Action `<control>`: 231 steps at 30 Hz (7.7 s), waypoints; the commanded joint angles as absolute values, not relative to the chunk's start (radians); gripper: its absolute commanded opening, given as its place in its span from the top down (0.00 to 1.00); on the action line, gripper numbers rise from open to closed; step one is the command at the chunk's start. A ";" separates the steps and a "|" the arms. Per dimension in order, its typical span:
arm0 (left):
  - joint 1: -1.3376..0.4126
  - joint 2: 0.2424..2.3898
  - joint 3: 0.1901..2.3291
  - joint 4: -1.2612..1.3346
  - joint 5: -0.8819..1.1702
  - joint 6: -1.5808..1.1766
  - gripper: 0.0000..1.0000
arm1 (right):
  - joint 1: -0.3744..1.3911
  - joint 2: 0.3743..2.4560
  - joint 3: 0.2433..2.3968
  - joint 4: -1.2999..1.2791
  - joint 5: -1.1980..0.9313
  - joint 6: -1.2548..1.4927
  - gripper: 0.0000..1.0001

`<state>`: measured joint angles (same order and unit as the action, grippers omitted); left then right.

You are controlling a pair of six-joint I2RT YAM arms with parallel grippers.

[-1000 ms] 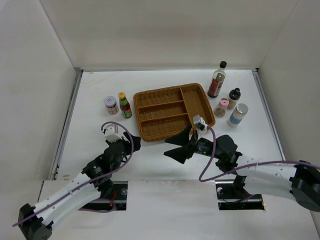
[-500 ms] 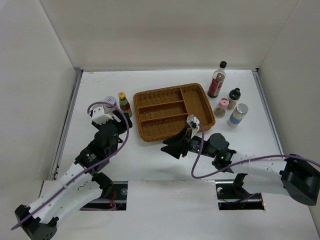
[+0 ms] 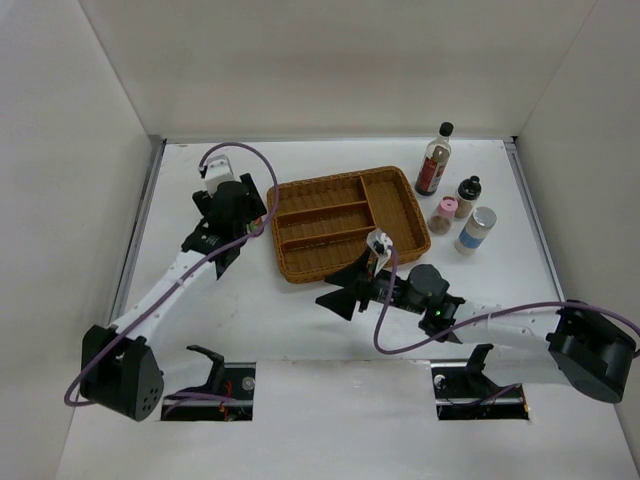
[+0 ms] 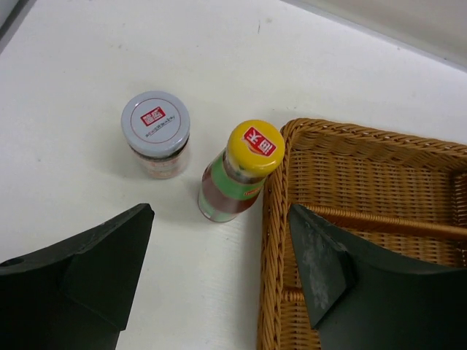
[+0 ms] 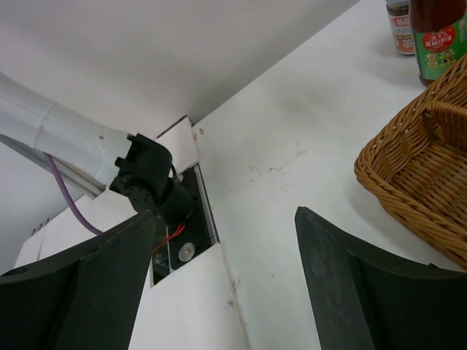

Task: Organize the condiment bottles

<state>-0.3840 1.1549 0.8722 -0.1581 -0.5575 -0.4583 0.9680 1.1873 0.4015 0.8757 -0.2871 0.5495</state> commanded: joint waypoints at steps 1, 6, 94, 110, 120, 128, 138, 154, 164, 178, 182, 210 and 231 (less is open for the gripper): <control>-0.360 1.195 0.939 -0.068 -0.505 -0.411 0.27 | 0.966 1.195 0.446 0.920 -0.276 0.538 0.16; -0.335 1.273 0.962 -0.009 -0.499 -0.403 0.30 | 0.966 1.204 0.451 0.920 -0.276 0.531 0.16; -0.536 1.514 1.145 0.287 -0.614 -0.331 0.33 | 0.913 1.170 0.425 0.908 -0.216 0.546 0.11; -0.357 1.293 0.904 0.094 -0.629 -0.466 0.27 | 0.913 1.173 0.425 0.910 -0.216 0.548 0.11; -0.220 1.463 0.894 0.103 -0.627 -0.485 0.20 | 0.913 1.186 0.428 0.910 -0.216 0.548 0.00; -0.177 1.606 0.979 0.113 -0.592 -0.482 0.21 | 0.913 1.184 0.430 0.910 -0.219 0.548 0.00; -0.136 1.707 1.055 0.121 -0.583 -0.476 0.35 | 0.915 1.189 0.433 0.910 -0.222 0.548 0.00; -0.274 1.211 0.756 0.150 -0.583 -0.482 0.66 | 0.907 1.180 0.425 0.913 -0.206 0.548 0.00; -0.542 1.140 0.828 0.139 -0.607 -0.506 0.66 | 0.907 1.193 0.430 0.908 -0.193 0.551 0.00; -0.590 1.397 0.982 0.235 -0.543 -0.480 0.66 | 0.901 1.167 0.420 0.908 -0.193 0.551 0.00; -0.600 1.440 0.973 0.259 -0.543 -0.477 0.66 | 0.901 1.180 0.423 0.908 -0.195 0.551 0.00; -0.617 1.514 0.899 0.267 -0.529 -0.471 0.31 | 0.883 1.138 0.413 0.907 -0.193 0.557 0.05; -0.438 0.701 0.243 0.362 -0.535 -0.673 0.00 | 0.780 0.942 0.630 0.281 0.254 0.466 0.66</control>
<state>-0.4793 0.7963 0.3115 0.3489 -0.5152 -0.5831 0.8410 1.0092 0.5503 0.4381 0.0345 0.5152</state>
